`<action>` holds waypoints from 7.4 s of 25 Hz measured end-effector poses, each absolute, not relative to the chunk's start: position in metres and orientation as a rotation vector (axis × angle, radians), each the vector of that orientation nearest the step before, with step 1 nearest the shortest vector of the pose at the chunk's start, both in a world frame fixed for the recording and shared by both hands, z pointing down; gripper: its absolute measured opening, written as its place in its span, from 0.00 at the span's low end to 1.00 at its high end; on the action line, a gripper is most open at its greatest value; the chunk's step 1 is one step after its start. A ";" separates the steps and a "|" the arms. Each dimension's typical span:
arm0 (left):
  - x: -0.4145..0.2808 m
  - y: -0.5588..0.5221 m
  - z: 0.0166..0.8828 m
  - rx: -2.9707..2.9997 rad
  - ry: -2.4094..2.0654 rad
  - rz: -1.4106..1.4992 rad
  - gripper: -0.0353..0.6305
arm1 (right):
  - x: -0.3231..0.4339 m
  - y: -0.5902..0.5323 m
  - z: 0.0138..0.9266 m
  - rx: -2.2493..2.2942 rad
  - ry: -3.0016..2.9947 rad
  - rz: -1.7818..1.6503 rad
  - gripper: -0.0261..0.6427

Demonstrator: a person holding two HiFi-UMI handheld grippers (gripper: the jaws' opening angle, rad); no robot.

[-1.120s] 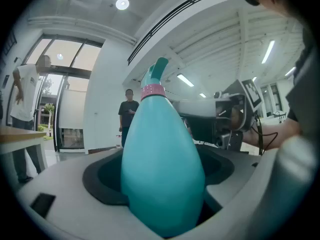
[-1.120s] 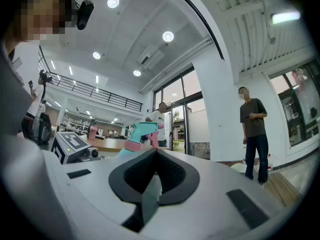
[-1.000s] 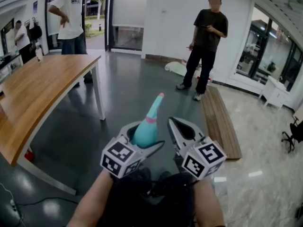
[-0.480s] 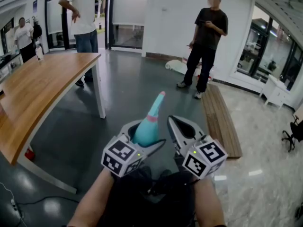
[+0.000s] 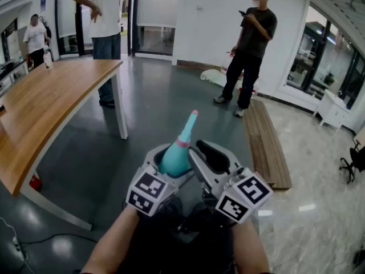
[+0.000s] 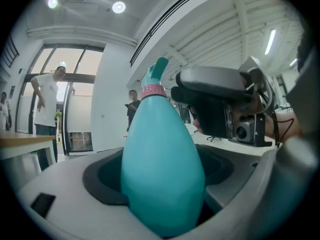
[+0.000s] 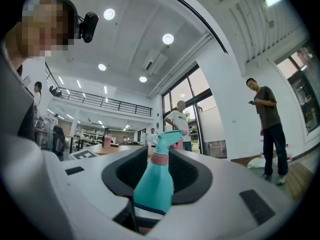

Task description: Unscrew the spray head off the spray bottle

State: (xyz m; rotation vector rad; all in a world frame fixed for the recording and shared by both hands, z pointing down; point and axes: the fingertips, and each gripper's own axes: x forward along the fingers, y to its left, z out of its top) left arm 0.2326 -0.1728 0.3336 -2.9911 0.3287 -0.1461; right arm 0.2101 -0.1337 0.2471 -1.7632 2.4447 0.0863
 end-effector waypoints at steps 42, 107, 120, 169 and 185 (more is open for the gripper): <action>0.204 -0.105 0.333 -2.925 -0.391 -0.088 0.68 | 0.179 -0.107 0.250 -1.229 2.745 0.019 0.24; 0.217 -0.149 0.332 -2.977 0.271 -0.069 0.68 | 0.191 -0.119 0.258 -1.614 2.521 -0.023 0.27; 0.218 -0.154 0.334 -2.976 0.419 -0.031 0.68 | 0.189 -0.135 0.258 -1.833 2.467 -0.077 0.27; 0.141 -0.183 0.304 -2.948 0.578 0.108 0.68 | 0.109 -0.166 0.226 -1.594 2.640 0.016 0.30; 0.105 -0.184 0.306 -2.967 0.551 0.031 0.68 | 0.071 -0.174 0.227 -1.413 2.798 0.063 0.25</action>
